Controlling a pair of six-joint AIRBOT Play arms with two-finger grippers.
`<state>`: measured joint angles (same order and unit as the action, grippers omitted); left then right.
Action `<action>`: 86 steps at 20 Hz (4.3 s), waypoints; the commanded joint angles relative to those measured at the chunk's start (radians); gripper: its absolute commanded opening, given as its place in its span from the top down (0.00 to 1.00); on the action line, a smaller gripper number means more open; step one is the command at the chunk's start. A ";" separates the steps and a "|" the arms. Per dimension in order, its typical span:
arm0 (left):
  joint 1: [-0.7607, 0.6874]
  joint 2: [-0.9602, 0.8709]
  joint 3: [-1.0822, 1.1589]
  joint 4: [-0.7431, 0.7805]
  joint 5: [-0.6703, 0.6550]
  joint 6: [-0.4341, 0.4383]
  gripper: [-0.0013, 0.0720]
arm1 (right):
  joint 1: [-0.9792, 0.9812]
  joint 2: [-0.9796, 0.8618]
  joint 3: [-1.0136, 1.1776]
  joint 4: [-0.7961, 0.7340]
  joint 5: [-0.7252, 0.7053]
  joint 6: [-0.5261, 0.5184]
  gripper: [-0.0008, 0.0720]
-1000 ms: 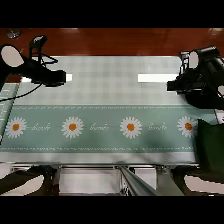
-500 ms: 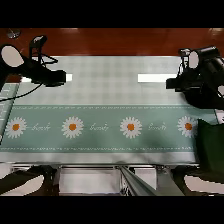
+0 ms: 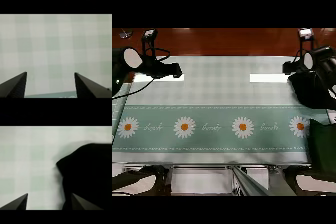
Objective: Fold the shirts.
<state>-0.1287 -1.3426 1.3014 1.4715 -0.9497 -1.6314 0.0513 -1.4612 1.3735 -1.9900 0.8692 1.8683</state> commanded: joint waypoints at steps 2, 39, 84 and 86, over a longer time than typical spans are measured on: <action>0.022 -0.032 0.000 0.059 0.061 -0.005 0.02 | -0.180 -0.082 0.001 -0.075 -0.182 0.126 0.14; 0.140 0.797 -0.549 -0.471 -0.140 0.108 0.03 | 0.301 0.457 0.578 0.811 0.183 -0.437 0.95; -0.003 0.324 -0.964 -0.940 0.108 0.396 0.16 | -0.308 0.822 -1.013 1.078 0.196 -0.416 0.14; -0.006 0.315 -0.930 -1.009 0.129 0.473 0.89 | -0.270 0.822 -1.013 1.056 0.197 -0.381 0.14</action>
<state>-0.1005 -1.0077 0.3557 0.5999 -0.9150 -1.2594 -0.2714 -0.6449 0.3786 -0.9276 1.0710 1.4544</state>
